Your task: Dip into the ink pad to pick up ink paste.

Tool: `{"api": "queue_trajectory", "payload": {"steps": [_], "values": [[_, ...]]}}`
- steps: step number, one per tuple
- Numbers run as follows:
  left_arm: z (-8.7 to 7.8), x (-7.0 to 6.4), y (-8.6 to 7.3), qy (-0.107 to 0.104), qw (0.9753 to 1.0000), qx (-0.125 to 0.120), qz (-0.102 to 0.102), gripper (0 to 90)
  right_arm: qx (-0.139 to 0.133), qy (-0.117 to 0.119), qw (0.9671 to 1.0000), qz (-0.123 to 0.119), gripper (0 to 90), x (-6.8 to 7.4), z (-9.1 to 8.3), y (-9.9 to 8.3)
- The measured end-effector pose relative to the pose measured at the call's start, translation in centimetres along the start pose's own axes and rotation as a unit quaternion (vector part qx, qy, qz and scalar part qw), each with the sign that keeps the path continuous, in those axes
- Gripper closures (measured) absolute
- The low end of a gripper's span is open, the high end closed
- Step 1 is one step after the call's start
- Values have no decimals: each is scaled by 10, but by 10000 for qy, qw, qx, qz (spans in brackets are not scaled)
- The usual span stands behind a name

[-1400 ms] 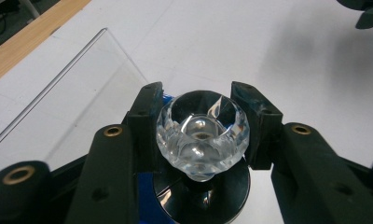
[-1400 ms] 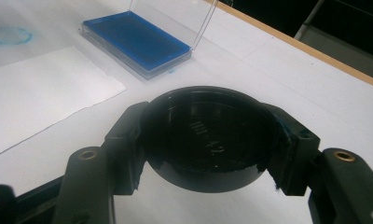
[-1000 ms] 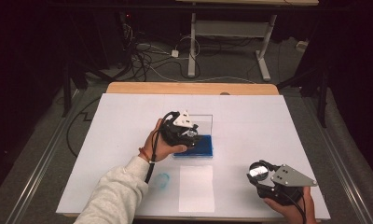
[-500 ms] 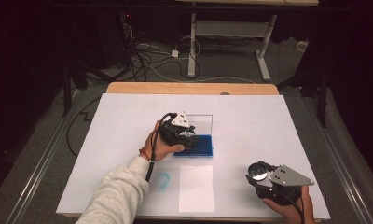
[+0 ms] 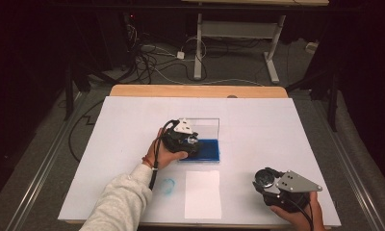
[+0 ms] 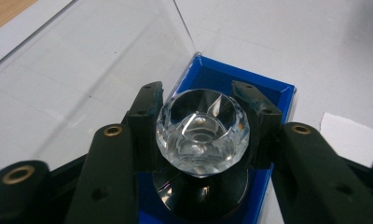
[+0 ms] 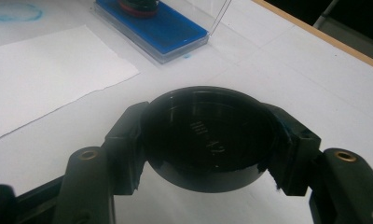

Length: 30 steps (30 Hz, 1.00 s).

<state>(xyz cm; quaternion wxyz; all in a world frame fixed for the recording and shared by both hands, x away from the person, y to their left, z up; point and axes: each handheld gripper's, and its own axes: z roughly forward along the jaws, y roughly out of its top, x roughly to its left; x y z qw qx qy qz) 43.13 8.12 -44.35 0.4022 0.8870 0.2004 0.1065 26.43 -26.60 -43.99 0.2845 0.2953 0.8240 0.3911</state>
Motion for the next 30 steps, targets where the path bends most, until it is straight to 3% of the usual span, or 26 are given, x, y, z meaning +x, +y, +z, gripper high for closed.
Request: {"api": "queue_trajectory", "payload": {"steps": [5, 9, 22, 30], "values": [[-5, 1, -7, -56, 9999, -21, -97, 546, 7, 14, 10000, -10, 384, 0, 0, 0], [-4, -2, -5, 45, 10000, 66, -43, 546, 37, 3, 10000, -9, 384, 1, 1, 0], [-3, -2, 1, 78, 9994, 314, -113, 546, 30, -72, 10000, 16, 383, 1, 1, -1], [-1, -6, 2, 167, 9992, 333, -120, 546, 55, -76, 10000, 4, 383, 1, 2, -1]]}}
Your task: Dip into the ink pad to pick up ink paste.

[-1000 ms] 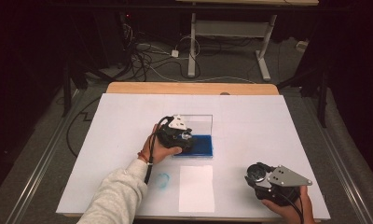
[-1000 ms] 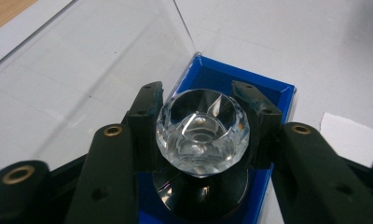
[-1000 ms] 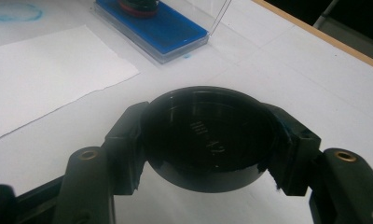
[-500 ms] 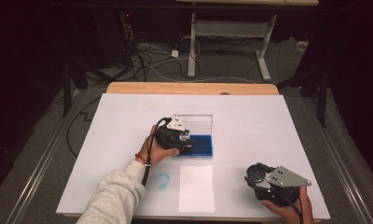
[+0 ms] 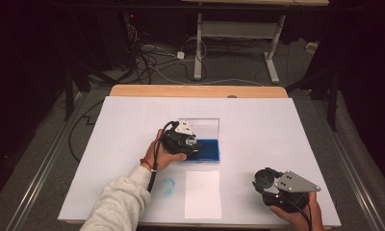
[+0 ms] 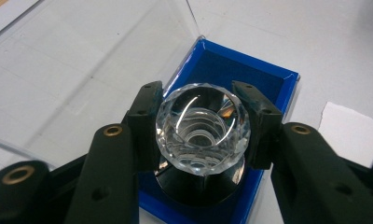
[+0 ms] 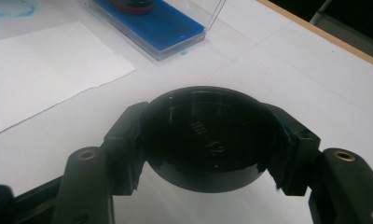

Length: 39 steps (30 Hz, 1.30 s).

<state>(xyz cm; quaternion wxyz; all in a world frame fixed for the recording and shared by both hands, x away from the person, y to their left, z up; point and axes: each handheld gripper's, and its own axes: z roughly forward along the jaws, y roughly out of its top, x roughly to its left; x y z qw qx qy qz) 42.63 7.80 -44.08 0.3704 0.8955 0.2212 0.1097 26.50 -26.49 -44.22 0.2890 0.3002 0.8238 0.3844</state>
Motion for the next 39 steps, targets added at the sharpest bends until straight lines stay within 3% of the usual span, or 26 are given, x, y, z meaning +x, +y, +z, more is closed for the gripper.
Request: {"api": "queue_trajectory", "payload": {"steps": [10, 19, 39], "values": [[0, 3, -2, -85, 9999, -59, -120, 546, 39, 7, 10000, -6, 382, 1, 1, 0], [-1, 1, -1, -33, 10000, 48, -36, 546, 41, -10, 10000, 15, 382, 0, -1, -1], [-1, 1, -1, -60, 9999, 58, -140, 546, 52, 19, 10000, 20, 382, 0, 0, -1]]}}
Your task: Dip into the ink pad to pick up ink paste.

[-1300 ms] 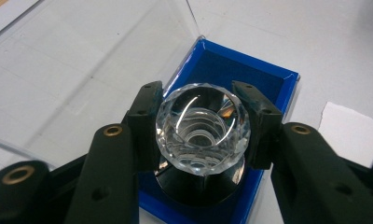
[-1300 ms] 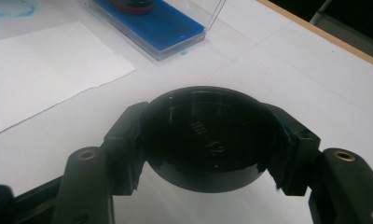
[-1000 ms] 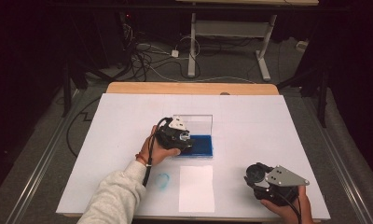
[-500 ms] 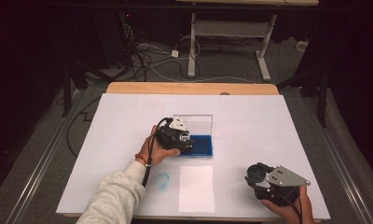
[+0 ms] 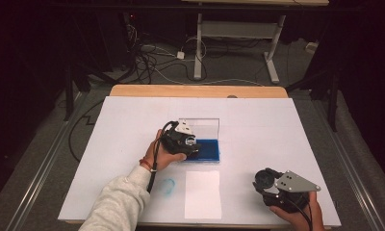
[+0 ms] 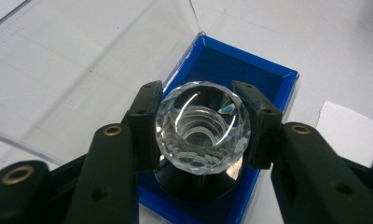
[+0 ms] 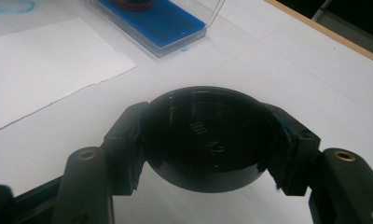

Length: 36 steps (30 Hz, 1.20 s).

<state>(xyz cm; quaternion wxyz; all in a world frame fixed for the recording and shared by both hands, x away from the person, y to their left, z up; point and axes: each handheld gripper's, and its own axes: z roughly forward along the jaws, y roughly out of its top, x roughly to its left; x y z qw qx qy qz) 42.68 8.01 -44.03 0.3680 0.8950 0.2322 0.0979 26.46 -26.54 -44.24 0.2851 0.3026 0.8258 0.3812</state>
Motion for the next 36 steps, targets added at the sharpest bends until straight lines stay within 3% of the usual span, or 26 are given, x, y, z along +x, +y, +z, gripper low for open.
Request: {"api": "queue_trajectory", "payload": {"steps": [8, 14, 16, 24, 31, 36], "values": [[0, -1, 1, 31, 10000, 36, 13, 546, 2, 0, 10000, -26, 382, 0, 0, 0], [0, -3, 10, 84, 9996, 250, 113, 547, -44, -44, 10000, 2, 382, -1, -3, 2], [-2, -4, 15, -13, 9997, 207, 122, 547, -65, -47, 10000, -20, 382, -2, -3, 2], [-15, -19, 53, -65, 9984, -15, 559, 547, -112, -59, 9999, -17, 382, -3, -7, 2], [-13, -23, 67, -87, 9978, -27, 654, 547, -104, -66, 9999, -9, 381, -4, -7, 2], [-22, -24, 77, -132, 9972, -107, 725, 547, -87, -41, 10000, -15, 381, -4, -6, 2]]}}
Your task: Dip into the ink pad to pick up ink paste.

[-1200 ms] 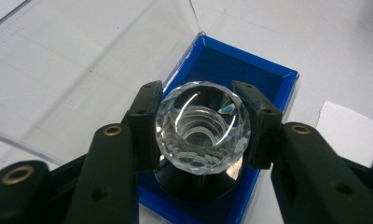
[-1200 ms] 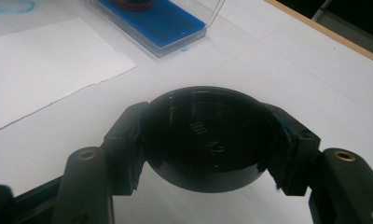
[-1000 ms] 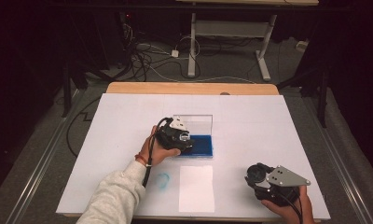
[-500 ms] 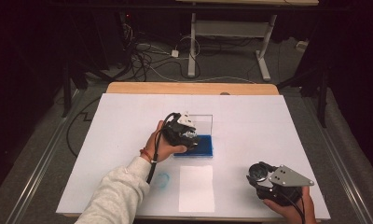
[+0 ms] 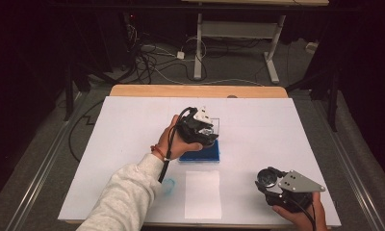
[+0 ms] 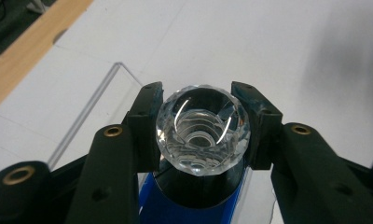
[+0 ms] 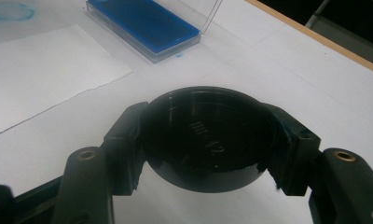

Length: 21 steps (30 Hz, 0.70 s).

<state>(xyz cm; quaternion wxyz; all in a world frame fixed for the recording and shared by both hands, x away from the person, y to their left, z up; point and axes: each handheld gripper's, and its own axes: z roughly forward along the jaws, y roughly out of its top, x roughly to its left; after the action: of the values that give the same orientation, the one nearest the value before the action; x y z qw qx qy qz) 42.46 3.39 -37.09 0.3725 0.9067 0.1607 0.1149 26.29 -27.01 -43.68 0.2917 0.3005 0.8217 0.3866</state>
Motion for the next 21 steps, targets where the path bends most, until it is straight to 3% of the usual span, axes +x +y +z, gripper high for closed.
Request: {"api": "queue_trajectory", "payload": {"steps": [7, 15, 21], "values": [[0, 1, 3, -59, 10000, 23, 35, 547, 1, 14, 10000, -3, 382, 1, 0, 0], [27, 3, -21, -154, 9993, 276, -194, 546, 34, 37, 10000, 0, 382, 0, 1, -1], [44, -1, -35, -127, 9988, 440, -180, 546, 74, 38, 10000, -23, 382, 1, 2, -1]]}}
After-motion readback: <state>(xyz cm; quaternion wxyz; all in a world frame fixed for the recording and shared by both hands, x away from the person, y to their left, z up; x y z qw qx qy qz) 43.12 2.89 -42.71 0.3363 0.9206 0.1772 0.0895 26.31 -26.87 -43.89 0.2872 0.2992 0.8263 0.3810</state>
